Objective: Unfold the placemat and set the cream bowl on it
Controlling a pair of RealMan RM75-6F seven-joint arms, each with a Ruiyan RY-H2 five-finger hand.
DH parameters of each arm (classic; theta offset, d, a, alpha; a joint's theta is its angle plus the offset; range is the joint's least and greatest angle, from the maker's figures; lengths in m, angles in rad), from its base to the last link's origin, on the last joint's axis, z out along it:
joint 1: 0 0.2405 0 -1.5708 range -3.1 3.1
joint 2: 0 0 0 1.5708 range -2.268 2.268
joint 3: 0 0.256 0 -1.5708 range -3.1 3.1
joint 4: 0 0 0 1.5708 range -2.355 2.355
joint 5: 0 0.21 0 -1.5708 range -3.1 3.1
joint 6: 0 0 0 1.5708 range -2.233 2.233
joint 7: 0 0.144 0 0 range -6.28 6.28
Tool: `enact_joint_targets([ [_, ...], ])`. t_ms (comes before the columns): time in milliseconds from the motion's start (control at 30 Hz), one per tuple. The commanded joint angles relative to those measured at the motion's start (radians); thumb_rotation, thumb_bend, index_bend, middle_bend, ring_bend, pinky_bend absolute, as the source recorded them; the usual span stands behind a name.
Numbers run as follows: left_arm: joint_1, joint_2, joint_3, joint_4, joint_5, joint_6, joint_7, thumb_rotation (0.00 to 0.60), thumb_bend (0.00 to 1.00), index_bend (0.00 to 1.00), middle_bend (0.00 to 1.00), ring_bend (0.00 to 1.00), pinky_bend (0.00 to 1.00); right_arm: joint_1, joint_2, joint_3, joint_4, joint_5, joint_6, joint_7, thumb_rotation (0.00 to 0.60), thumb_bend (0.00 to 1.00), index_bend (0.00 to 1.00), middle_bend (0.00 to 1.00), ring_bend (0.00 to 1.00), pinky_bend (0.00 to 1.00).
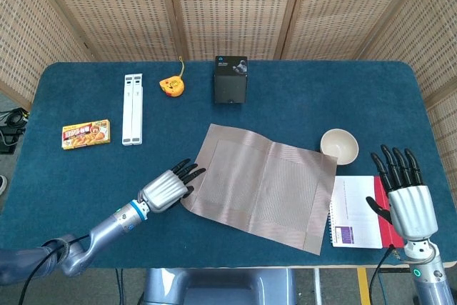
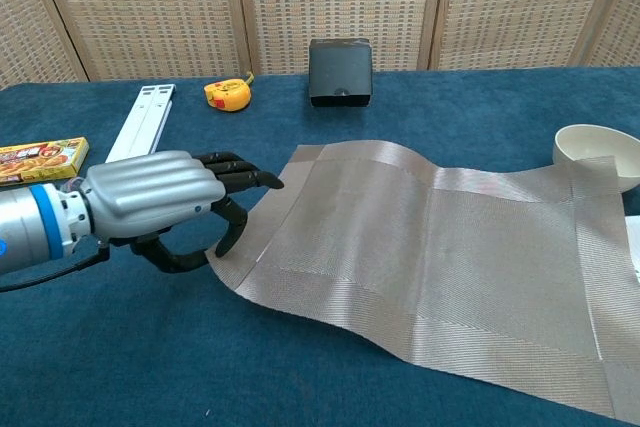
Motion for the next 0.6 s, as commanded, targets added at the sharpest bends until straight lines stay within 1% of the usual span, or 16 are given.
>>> enact_joint_targets([
  [33,0.037,0.073,0.037,-0.113,-0.007,0.001,0.074,0.6,0.48,0.76,0.0,0.0,0.0,-0.002,0.001,-0.002,-0.004,-0.005,0.004,-0.004,0.6,0.0,0.02,0.0,0.0,0.0],
  [133,0.042,0.114,0.064,-0.189,-0.006,-0.031,0.091,0.6,0.48,0.76,0.0,0.0,0.0,-0.003,0.001,-0.005,-0.006,-0.013,0.006,-0.009,0.6,0.0,0.03,0.0,0.0,0.0],
  [233,0.038,0.142,0.077,-0.235,-0.012,-0.062,0.105,0.6,0.48,0.76,0.0,0.0,0.0,-0.004,0.001,-0.006,-0.007,-0.017,0.008,-0.012,0.6,0.0,0.03,0.0,0.0,0.0],
  [333,0.041,0.175,0.095,-0.294,-0.023,-0.094,0.163,0.6,0.48,0.76,0.0,0.0,0.0,-0.005,0.001,-0.007,-0.01,-0.023,0.012,-0.015,0.6,0.0,0.03,0.0,0.0,0.0],
  [600,0.058,0.213,0.111,-0.372,-0.069,-0.136,0.25,0.6,0.48,0.76,0.0,0.0,0.0,-0.006,0.0,-0.008,-0.011,-0.031,0.014,-0.021,0.6,0.0,0.03,0.0,0.0,0.0],
])
